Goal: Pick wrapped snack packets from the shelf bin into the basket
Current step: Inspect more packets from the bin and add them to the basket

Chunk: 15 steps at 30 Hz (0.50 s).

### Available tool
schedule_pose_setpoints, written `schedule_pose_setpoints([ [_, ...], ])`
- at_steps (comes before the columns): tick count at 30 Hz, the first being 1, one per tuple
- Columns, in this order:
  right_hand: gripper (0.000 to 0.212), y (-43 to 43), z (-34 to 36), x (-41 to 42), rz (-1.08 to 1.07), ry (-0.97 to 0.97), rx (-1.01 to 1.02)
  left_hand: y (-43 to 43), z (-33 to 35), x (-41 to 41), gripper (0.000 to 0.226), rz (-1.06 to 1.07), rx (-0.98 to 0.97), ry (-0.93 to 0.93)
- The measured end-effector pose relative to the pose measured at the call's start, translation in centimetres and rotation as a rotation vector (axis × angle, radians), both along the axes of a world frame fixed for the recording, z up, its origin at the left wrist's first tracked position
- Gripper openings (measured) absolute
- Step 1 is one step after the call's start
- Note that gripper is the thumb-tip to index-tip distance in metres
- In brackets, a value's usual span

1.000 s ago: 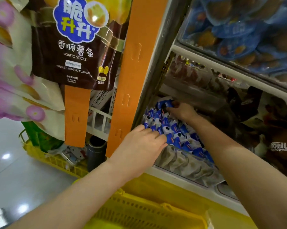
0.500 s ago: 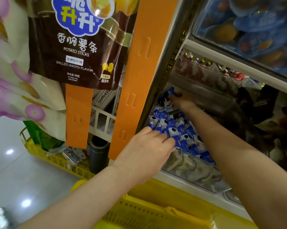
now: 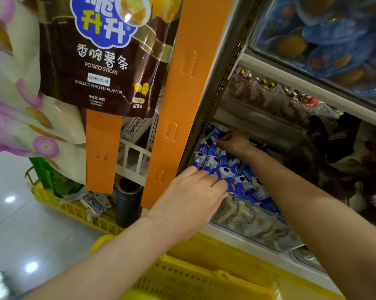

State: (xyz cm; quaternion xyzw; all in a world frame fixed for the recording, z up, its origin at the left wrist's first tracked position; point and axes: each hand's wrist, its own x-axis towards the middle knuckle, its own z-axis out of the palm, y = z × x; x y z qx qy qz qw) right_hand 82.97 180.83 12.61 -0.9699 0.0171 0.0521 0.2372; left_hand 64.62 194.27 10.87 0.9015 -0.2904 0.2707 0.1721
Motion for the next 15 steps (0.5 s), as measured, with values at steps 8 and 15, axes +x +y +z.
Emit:
schedule_pose_setpoints([
  [8,0.03,0.4,-0.3,-0.1,0.013,-0.099,0.053,-0.2,-0.1,0.1,0.023,0.012,0.003,-0.009],
  [15,0.033,-2.8,1.5,-0.5,0.078,-0.153,0.202,-0.1,-0.4,0.1,0.024,0.006,-0.006,0.009],
])
